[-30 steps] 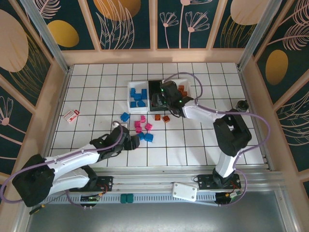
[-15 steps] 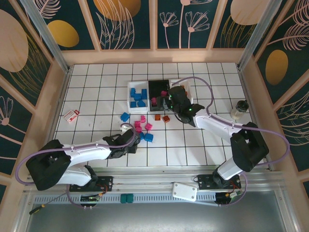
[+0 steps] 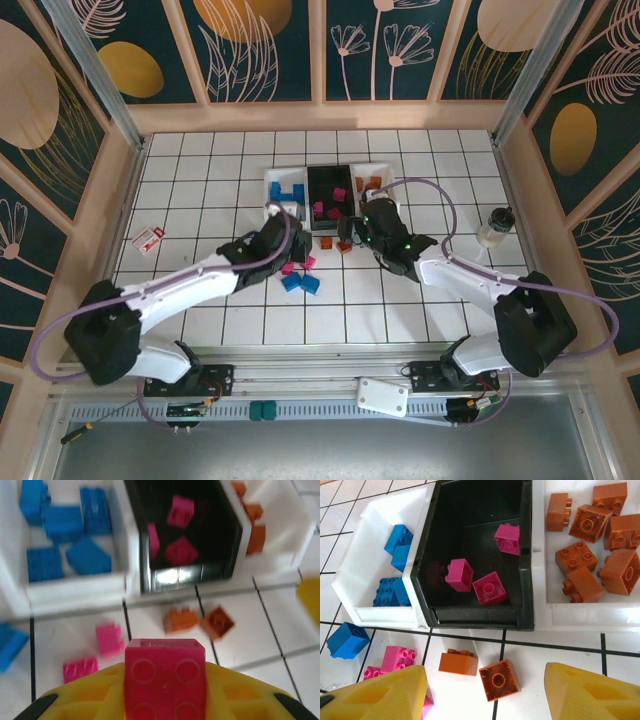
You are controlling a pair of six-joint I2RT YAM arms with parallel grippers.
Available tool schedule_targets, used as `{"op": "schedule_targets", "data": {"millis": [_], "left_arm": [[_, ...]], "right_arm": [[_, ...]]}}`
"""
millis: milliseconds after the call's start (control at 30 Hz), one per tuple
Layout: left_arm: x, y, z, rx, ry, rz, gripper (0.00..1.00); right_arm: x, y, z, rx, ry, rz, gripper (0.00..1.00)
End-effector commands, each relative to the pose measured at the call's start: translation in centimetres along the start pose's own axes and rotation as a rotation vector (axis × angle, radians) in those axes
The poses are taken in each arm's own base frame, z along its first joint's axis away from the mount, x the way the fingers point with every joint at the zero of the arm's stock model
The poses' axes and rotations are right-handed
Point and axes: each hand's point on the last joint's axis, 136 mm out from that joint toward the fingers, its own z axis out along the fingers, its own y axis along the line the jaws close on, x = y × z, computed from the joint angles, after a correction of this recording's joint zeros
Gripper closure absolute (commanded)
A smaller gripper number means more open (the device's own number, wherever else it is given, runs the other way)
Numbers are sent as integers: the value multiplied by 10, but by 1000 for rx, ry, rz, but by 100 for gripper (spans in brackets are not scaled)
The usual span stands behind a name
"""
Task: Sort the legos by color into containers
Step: Place the lego in the container, then move the lego to the center of the table.
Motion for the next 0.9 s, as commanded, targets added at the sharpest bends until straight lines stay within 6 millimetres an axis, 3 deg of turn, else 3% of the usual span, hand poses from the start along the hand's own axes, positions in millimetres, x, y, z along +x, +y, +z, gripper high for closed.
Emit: {"op": "schedule_targets", "data": {"millis": [0, 100, 233, 433, 500, 667, 867], "left_arm": [[-35, -16, 28, 15, -31, 63, 68], [-52, -26, 63, -8, -8, 90, 69], [-71, -17, 107, -61, 6, 79, 71], [-97, -15, 152, -110, 13, 78, 71], [-102, -16, 159, -113, 15, 70, 66], [-122, -29, 156, -71, -11, 56, 41], [-154, -47, 103, 22, -101, 22, 16]], "right_arm": [[4, -5, -7, 14, -16, 31, 36], [13, -10, -10, 20, 1, 32, 37], [23, -13, -15, 18, 13, 40, 37], [38, -2, -16, -37, 55, 25, 36], [41, 4, -17, -53, 63, 8, 36], [52, 16, -16, -87, 97, -21, 35], [62, 35, -8, -126, 129, -51, 34]]}}
